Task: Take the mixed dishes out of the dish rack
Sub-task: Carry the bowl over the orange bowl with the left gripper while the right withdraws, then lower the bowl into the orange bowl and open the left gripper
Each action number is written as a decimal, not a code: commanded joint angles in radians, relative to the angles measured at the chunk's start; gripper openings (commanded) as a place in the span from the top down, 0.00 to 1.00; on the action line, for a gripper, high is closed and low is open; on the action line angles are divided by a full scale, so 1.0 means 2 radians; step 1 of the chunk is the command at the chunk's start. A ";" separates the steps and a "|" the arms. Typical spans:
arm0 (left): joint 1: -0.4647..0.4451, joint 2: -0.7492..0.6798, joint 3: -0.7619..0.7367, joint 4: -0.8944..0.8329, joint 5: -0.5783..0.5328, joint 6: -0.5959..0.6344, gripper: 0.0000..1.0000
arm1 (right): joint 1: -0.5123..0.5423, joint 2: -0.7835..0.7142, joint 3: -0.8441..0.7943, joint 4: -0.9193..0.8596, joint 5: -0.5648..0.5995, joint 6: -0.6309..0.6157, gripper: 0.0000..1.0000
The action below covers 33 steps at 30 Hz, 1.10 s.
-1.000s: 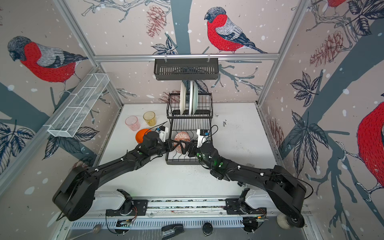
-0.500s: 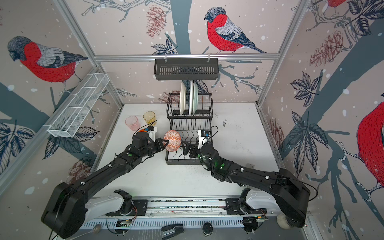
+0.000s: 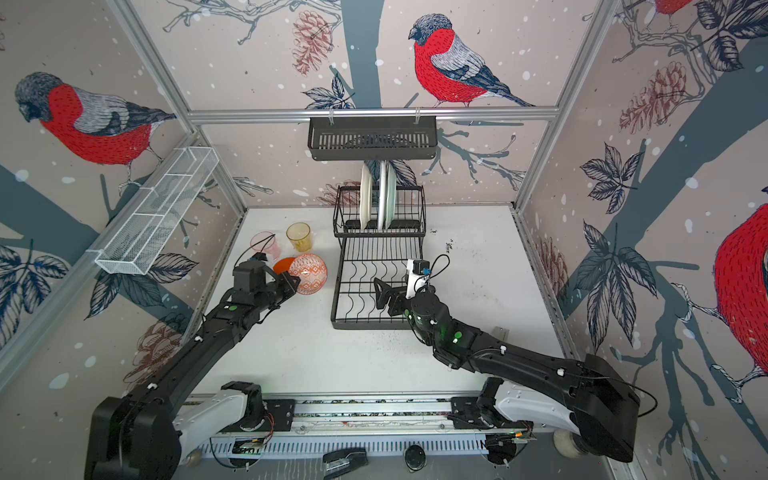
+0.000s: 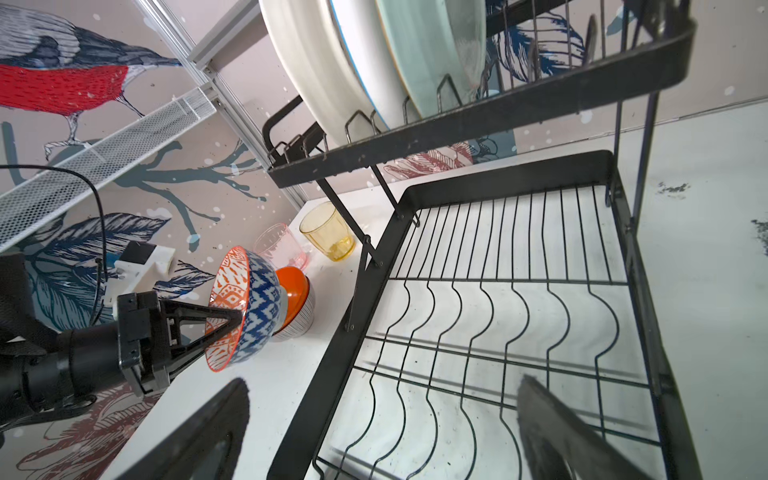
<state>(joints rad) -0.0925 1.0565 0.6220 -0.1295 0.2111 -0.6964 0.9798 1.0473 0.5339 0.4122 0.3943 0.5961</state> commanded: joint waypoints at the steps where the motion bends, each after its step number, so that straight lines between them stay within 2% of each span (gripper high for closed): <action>1: 0.030 0.000 0.018 -0.014 -0.005 0.025 1.00 | -0.005 -0.017 -0.008 -0.015 0.008 -0.013 0.01; 12: 0.055 0.038 0.086 -0.102 -0.131 0.065 1.00 | -0.034 -0.075 -0.039 -0.041 -0.001 -0.011 0.00; 24: 0.057 0.087 0.109 -0.112 -0.145 0.062 1.00 | -0.088 -0.105 -0.068 -0.039 -0.054 -0.005 0.00; 33: 0.057 0.146 0.130 -0.113 -0.144 0.048 1.00 | -0.111 -0.120 -0.082 -0.038 -0.071 0.004 0.00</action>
<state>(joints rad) 0.0204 1.3228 0.8600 -0.3714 -0.0776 -0.5789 0.7639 0.8131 0.3790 0.3286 0.2794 0.5831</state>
